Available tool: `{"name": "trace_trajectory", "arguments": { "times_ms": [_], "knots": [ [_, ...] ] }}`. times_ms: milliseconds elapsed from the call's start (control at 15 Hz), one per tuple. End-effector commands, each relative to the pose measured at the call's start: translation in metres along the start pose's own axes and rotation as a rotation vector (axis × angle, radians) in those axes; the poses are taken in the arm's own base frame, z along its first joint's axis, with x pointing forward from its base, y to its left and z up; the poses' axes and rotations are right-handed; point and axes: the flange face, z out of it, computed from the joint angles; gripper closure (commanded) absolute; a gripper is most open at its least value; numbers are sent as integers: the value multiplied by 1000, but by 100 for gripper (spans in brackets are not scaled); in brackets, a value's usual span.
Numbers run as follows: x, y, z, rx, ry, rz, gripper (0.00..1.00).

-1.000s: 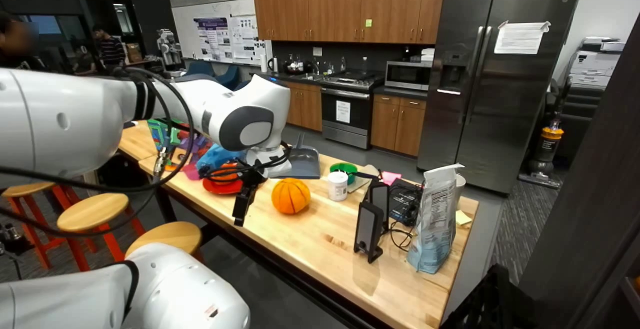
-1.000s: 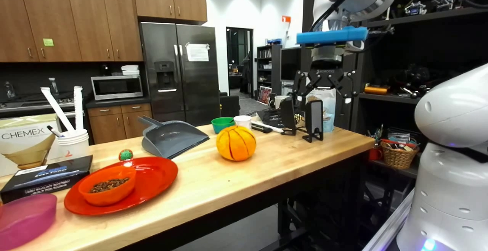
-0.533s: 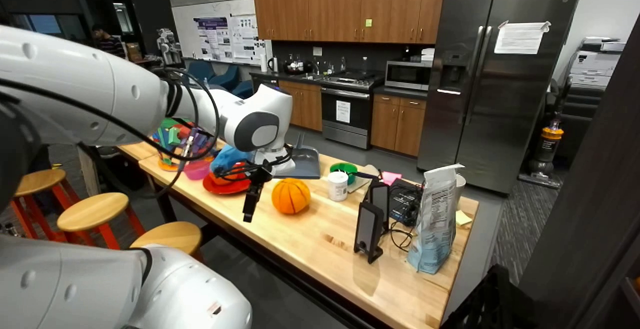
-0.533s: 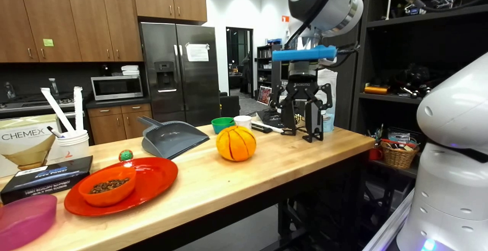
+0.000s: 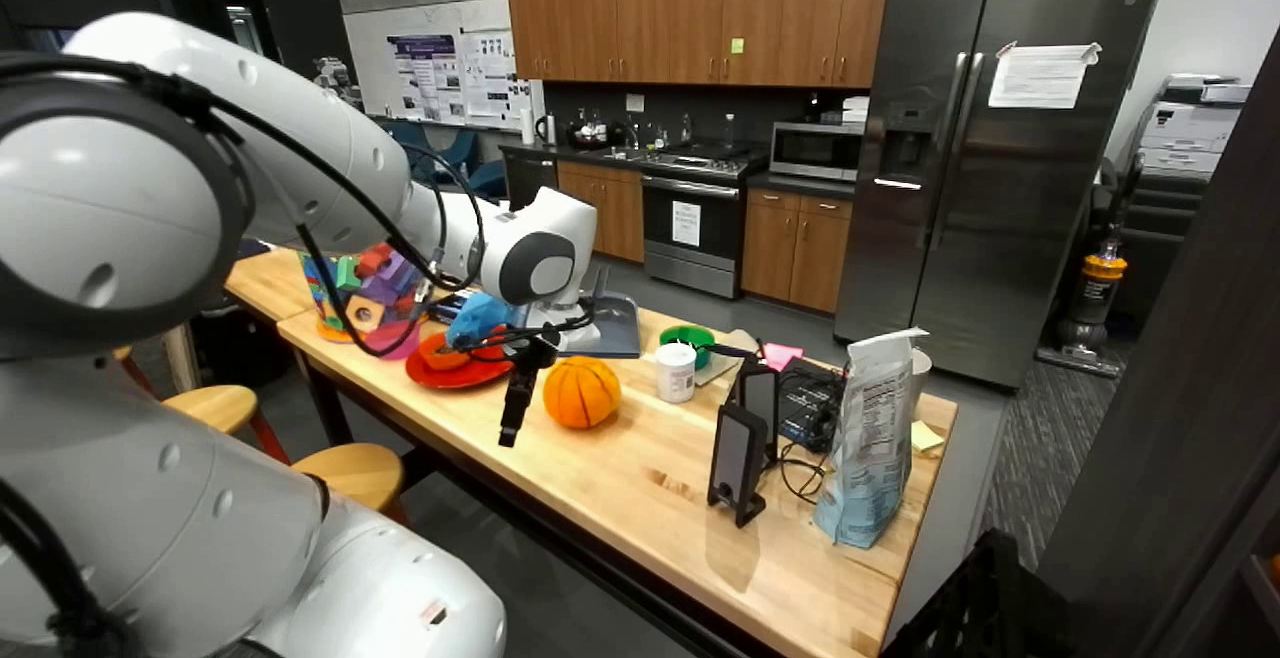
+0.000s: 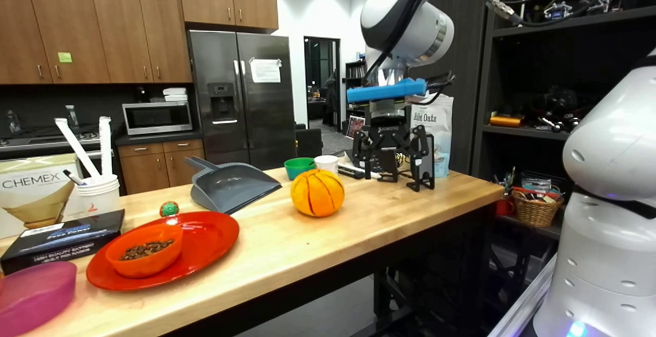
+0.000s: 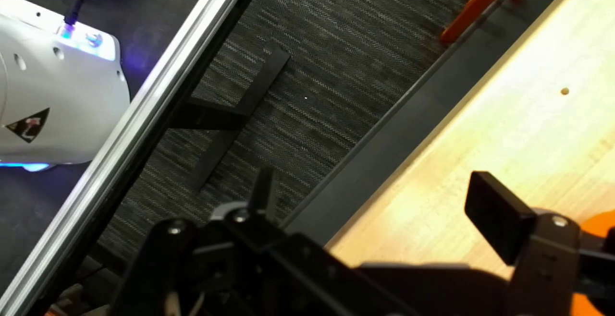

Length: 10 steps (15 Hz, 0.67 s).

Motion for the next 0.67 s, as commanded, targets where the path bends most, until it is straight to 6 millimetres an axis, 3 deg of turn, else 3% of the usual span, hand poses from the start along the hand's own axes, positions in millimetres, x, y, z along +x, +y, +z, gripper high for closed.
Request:
{"name": "trace_trajectory", "arguments": {
  "times_ms": [0, 600],
  "knots": [
    [8, -22, 4, -30, -5, -11, 0],
    [16, -71, 4, -62, 36, -74, 0]
  ]
}}
